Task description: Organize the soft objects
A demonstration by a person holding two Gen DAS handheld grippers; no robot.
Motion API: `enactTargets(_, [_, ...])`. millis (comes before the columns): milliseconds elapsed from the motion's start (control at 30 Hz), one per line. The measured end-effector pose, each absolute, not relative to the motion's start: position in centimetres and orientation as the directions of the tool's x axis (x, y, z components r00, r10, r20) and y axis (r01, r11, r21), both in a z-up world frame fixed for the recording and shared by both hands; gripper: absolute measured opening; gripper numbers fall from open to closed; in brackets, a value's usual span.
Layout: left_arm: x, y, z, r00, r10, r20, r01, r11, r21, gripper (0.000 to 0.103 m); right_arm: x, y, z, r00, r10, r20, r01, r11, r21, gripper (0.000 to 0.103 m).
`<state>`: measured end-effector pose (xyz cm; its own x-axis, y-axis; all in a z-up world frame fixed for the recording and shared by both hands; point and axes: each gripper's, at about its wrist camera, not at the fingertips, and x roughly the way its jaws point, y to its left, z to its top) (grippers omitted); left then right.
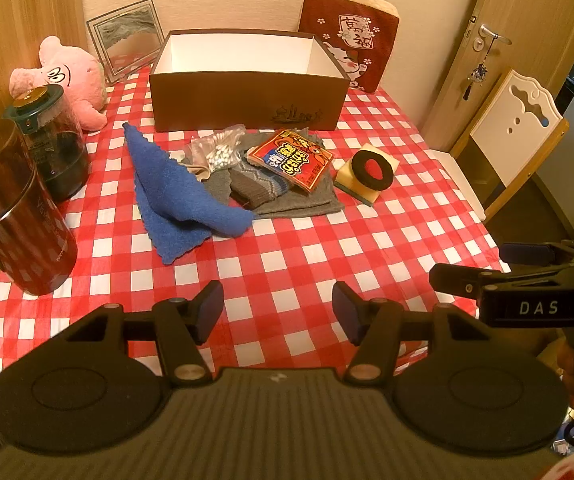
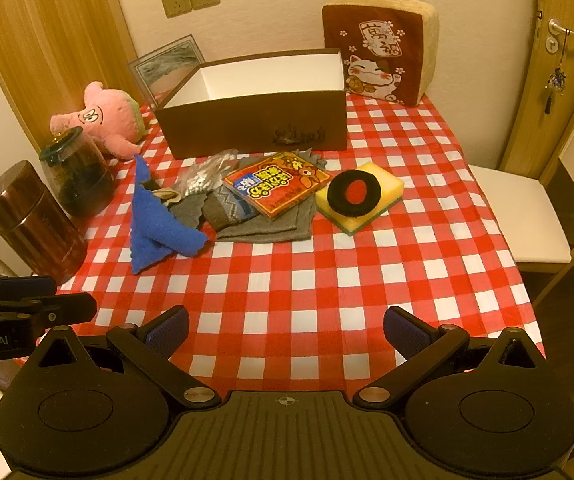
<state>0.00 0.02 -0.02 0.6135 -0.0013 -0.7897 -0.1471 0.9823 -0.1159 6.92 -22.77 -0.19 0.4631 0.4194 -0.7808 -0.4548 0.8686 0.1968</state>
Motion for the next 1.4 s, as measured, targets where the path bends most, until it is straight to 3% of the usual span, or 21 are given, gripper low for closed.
enactTargets(1400, [0.27, 0.15, 0.00, 0.614, -0.004, -0.789, -0.144, 0.983, -0.117, 0.058, 7.79, -22.51, -0.24, 0.466, 0.419, -0.779, -0.454, 0.869, 0.196, 0.103])
